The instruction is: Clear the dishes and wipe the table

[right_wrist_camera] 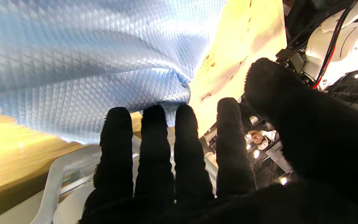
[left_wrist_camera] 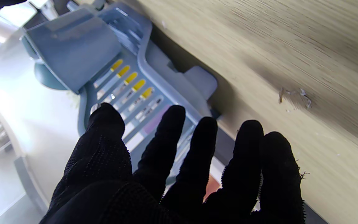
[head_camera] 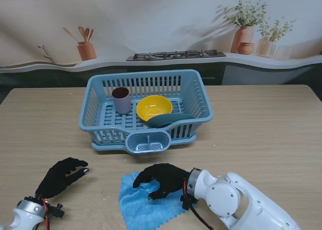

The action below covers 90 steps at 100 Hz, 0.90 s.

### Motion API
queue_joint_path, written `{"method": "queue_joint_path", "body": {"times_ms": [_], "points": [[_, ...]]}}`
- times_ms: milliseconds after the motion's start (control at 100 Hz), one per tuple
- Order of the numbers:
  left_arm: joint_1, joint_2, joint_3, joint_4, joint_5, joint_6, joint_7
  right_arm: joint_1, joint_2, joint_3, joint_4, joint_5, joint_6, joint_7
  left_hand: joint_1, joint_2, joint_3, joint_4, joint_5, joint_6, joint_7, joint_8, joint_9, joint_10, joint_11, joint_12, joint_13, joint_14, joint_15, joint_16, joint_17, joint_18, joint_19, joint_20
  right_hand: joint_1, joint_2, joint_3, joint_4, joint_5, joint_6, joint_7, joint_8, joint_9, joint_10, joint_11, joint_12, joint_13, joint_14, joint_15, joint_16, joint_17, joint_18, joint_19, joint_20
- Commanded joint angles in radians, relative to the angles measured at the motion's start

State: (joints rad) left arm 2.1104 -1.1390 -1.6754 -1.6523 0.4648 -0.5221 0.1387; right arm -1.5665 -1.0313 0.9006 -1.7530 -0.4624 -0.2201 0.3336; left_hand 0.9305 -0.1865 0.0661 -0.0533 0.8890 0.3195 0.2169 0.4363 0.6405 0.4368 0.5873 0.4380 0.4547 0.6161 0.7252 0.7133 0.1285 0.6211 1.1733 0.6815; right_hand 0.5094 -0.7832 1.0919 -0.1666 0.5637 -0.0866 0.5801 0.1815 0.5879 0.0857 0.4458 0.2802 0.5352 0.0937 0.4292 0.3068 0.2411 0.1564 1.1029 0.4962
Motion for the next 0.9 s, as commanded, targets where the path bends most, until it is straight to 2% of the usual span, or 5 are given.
{"method": "queue_joint_path", "body": {"times_ms": [0, 350, 670, 830, 890], "points": [[0.001, -0.001, 0.002, -0.002, -0.004, 0.004, -0.015, 0.006, 0.008, 0.001, 0.004, -0.014, -0.011, -0.002, 0.041, 0.038, -0.025, 0.023, -0.011, -0.018, 0.001, 0.004, -0.002, -0.017, -0.004, -0.021, -0.001, -0.006, -0.005, -0.002, -0.006, -0.016, -0.012, -0.015, -0.048, -0.056, 0.002, 0.0, -0.033, 0.024, -0.017, 0.007, -0.024, -0.023, 0.001, -0.012, -0.029, -0.03, -0.011, -0.011, -0.016, -0.022, -0.019, 0.014], [-0.003, 0.0, 0.002, 0.001, -0.003, -0.001, -0.018, -0.045, 0.0, 0.06, 0.001, -0.052, -0.089, -0.064, 0.042, 0.038, -0.026, 0.024, -0.01, -0.018, 0.002, 0.004, -0.001, -0.019, -0.004, -0.021, 0.0, -0.006, -0.005, -0.001, -0.006, -0.018, -0.013, -0.015, -0.058, -0.122, 0.042, -0.013, 0.036, 0.095, 0.081, 0.088, 0.004, -0.032, 0.205, 0.071, -0.006, -0.04, 0.185, 0.086, 0.007, -0.07, 0.031, 0.064], [-0.004, 0.002, 0.0, 0.001, -0.002, -0.004, -0.026, -0.101, 0.0, 0.15, -0.01, -0.073, -0.114, -0.07, 0.043, 0.038, -0.027, 0.024, -0.01, -0.019, 0.002, 0.004, 0.0, -0.021, -0.003, -0.021, 0.001, -0.006, -0.004, -0.001, -0.006, -0.018, -0.013, -0.015, -0.009, -0.107, 0.035, -0.004, 0.096, 0.108, 0.3, 0.214, 0.091, 0.007, 0.437, 0.187, 0.053, 0.02, 0.487, 0.222, 0.086, -0.079, 0.202, 0.128], [-0.003, 0.002, 0.0, 0.002, 0.0, -0.006, -0.024, -0.137, -0.002, 0.203, -0.005, -0.082, -0.111, -0.08, 0.044, 0.039, -0.027, 0.024, -0.011, -0.018, 0.002, 0.004, -0.001, -0.02, -0.003, -0.021, 0.002, -0.007, -0.004, -0.001, -0.006, -0.018, -0.013, -0.016, 0.006, -0.041, 0.0, 0.004, 0.145, 0.111, 0.342, 0.233, 0.145, 0.02, 0.469, 0.206, 0.097, 0.037, 0.537, 0.24, 0.121, -0.062, 0.256, 0.152], [-0.002, 0.002, 0.0, 0.001, -0.002, -0.008, -0.026, -0.16, -0.004, 0.229, -0.013, -0.088, -0.109, -0.088, 0.044, 0.038, -0.027, 0.024, -0.01, -0.017, 0.002, 0.004, -0.001, -0.019, -0.003, -0.021, 0.0, -0.007, -0.004, -0.001, -0.006, -0.018, -0.013, -0.016, 0.027, -0.029, -0.025, -0.045, 0.153, 0.108, 0.378, 0.158, 0.162, 0.026, 0.477, 0.216, 0.111, 0.042, 0.555, 0.244, 0.134, -0.06, 0.274, 0.164]]}}
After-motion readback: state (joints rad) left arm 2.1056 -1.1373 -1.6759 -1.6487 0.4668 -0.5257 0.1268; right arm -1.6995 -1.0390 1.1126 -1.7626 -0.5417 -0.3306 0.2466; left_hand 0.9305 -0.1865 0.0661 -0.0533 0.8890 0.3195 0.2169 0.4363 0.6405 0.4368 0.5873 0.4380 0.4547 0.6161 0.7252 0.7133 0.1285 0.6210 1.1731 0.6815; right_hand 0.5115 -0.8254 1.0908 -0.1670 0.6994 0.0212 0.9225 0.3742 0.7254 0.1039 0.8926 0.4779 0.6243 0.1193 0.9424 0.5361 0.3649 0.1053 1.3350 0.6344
